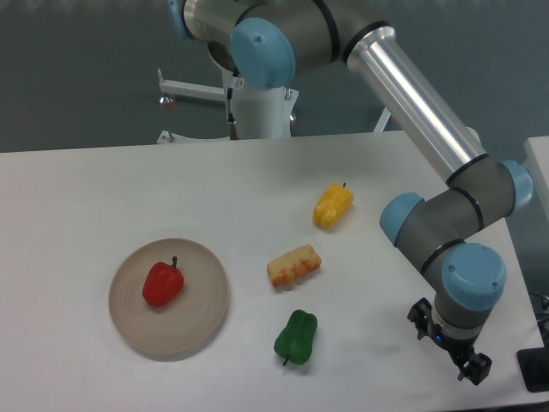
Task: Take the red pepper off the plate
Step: 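Move the open gripper over the red pepper on the plate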
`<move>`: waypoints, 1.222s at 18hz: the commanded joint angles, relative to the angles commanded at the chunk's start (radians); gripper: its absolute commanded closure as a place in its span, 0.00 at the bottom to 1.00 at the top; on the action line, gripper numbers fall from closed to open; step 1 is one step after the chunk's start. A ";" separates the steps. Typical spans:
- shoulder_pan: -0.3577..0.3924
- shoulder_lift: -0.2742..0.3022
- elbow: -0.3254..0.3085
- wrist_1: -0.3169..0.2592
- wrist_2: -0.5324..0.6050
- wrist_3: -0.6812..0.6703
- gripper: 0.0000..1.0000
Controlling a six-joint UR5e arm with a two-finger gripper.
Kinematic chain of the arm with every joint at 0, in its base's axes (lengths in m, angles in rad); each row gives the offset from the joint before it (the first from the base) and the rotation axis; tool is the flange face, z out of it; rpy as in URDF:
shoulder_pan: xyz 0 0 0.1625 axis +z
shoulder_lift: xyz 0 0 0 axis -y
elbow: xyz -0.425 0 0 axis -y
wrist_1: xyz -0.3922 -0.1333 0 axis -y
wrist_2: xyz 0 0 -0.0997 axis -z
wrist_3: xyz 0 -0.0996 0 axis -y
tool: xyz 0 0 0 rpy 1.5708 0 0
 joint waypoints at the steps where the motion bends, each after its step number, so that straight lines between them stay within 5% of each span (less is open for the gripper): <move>1: -0.006 0.002 -0.002 0.000 0.000 0.000 0.00; 5: -0.034 0.026 -0.029 -0.003 0.000 -0.021 0.00; 10: -0.043 0.133 -0.175 -0.003 -0.020 -0.073 0.00; 22: -0.170 0.445 -0.517 -0.005 -0.146 -0.566 0.00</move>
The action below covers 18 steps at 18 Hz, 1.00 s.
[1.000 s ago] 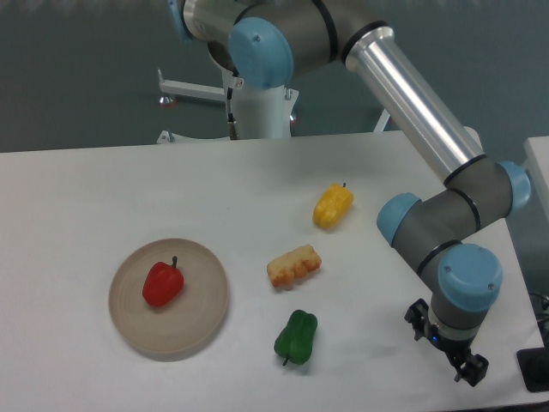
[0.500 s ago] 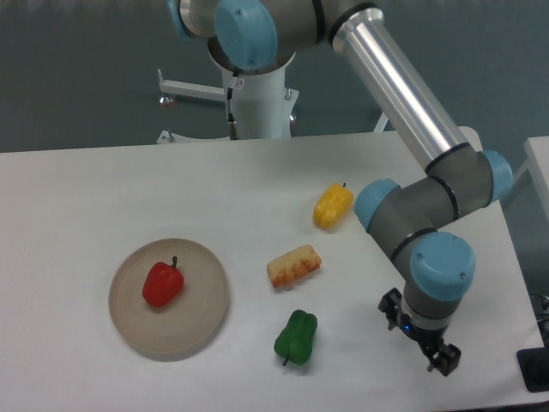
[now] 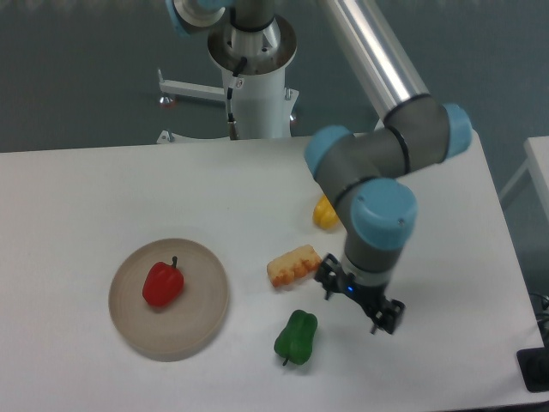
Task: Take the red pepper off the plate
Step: 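Move the open gripper over the red pepper on the plate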
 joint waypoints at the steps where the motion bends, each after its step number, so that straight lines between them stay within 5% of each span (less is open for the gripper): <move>1: -0.014 0.014 -0.022 0.000 0.000 -0.022 0.00; 7: -0.109 0.071 -0.155 0.008 -0.003 -0.192 0.00; 11: -0.175 0.075 -0.189 0.014 -0.005 -0.316 0.00; 18: -0.281 0.077 -0.269 0.098 -0.003 -0.395 0.00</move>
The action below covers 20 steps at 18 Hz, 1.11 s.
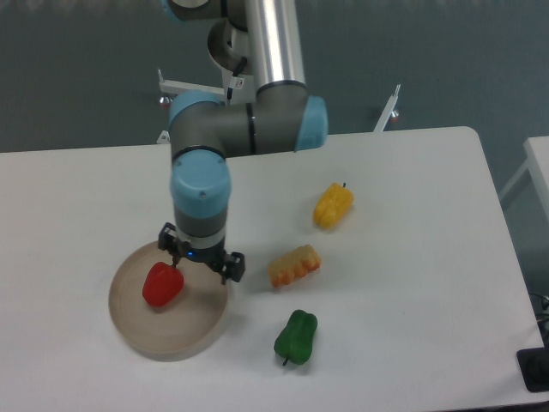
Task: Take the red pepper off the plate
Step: 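Lower the gripper around the red pepper and close it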
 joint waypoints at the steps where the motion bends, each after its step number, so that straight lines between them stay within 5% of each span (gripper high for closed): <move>1: -0.006 -0.002 -0.002 0.002 0.000 0.000 0.00; 9: -0.035 -0.015 -0.060 0.112 0.005 -0.040 0.00; 20: -0.045 -0.049 -0.060 0.121 0.006 -0.051 0.00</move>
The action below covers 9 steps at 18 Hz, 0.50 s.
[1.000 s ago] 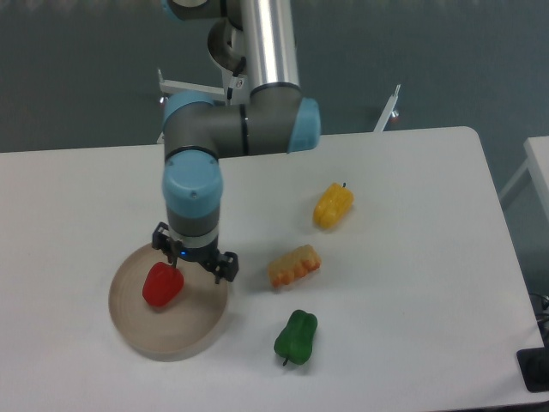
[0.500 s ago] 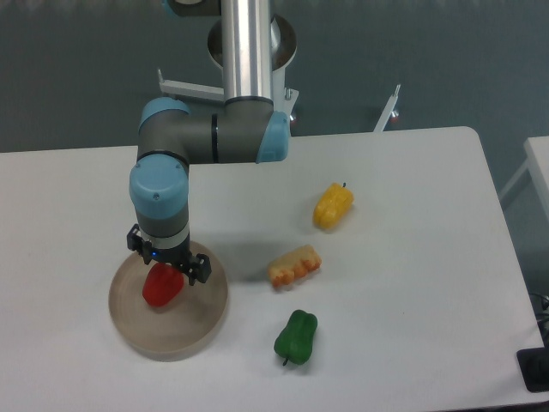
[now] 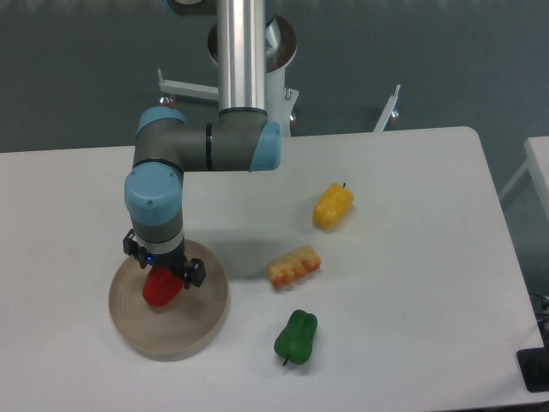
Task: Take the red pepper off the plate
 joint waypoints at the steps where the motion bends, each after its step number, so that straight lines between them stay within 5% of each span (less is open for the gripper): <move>1: 0.000 -0.005 -0.002 0.002 0.000 0.000 0.00; 7: -0.002 -0.011 0.002 0.018 0.002 0.002 0.00; 9: -0.002 -0.011 0.002 0.020 0.002 0.003 0.13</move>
